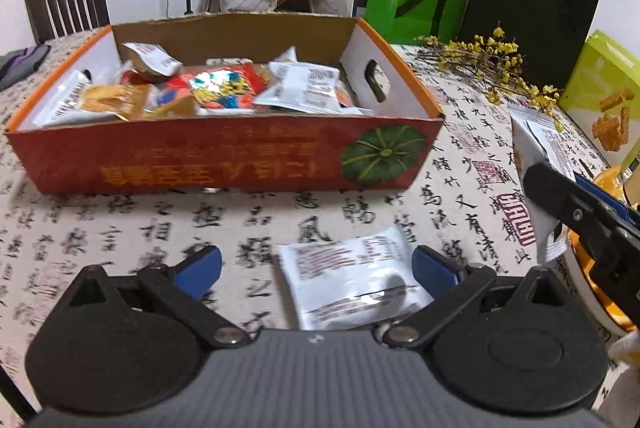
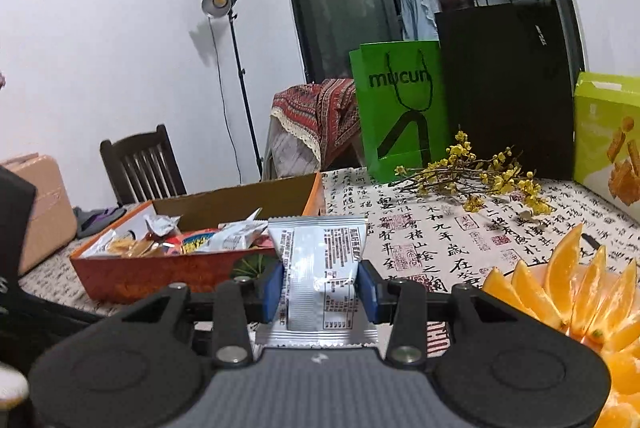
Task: Organize snacks
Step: 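Grasp a white packet with the right tool while the left tool grasps the last one, then carry both held white packets over the orange box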
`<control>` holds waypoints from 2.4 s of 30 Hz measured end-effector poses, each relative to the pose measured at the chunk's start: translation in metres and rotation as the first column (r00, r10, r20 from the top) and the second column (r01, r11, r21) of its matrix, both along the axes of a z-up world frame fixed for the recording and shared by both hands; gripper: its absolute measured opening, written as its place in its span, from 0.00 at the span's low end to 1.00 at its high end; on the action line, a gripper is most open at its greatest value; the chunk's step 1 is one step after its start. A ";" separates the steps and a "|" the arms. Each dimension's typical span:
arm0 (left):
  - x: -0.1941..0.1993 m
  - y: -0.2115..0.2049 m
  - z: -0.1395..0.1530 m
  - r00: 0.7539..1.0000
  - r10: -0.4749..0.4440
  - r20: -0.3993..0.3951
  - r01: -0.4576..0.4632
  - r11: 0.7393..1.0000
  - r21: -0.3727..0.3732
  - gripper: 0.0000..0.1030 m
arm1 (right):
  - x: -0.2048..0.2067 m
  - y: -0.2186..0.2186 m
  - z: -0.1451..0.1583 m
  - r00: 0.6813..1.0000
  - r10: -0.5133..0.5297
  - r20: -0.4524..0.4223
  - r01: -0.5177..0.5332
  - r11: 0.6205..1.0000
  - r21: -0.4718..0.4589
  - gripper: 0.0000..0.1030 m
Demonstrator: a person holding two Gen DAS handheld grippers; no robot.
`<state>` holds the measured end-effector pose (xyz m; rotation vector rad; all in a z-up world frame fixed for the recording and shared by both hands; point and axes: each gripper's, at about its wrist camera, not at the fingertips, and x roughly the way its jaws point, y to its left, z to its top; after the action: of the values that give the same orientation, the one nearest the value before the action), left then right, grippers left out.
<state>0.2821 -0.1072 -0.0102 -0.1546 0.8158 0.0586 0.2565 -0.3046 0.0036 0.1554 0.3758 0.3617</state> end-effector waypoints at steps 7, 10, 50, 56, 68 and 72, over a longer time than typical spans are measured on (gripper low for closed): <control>0.007 -0.015 -0.007 0.999 0.037 -0.005 -0.037 0.999 0.003 1.00 | -0.001 -0.009 -0.001 1.000 -0.015 0.018 0.014 0.999 0.040 0.38; 0.010 -0.020 -0.012 0.999 0.038 -0.026 -0.037 0.999 0.011 1.00 | -0.001 -0.010 -0.002 1.000 -0.021 0.010 0.021 0.999 0.046 0.38; -0.044 0.036 0.016 0.990 0.019 0.137 -0.024 0.999 0.040 0.61 | -0.015 0.026 0.003 0.997 0.079 0.007 -0.078 0.992 -0.097 0.38; -0.054 0.052 0.027 0.982 0.001 0.189 -0.005 1.000 0.022 0.61 | -0.016 0.043 0.010 0.998 0.068 -0.016 -0.070 0.990 -0.121 0.38; -0.051 0.092 0.064 0.953 0.057 0.297 -0.059 0.998 -0.001 0.61 | 0.002 0.080 0.037 0.996 0.091 -0.024 -0.093 0.989 -0.112 0.38; -0.037 0.108 0.074 0.946 0.082 0.314 -0.082 0.997 -0.016 0.61 | 0.015 0.096 0.049 0.995 0.095 -0.023 -0.097 0.990 -0.107 0.38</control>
<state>0.2448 0.0007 0.0635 -0.1946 0.4903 0.1086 0.2720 -0.2086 0.0522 0.0352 0.4203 0.4344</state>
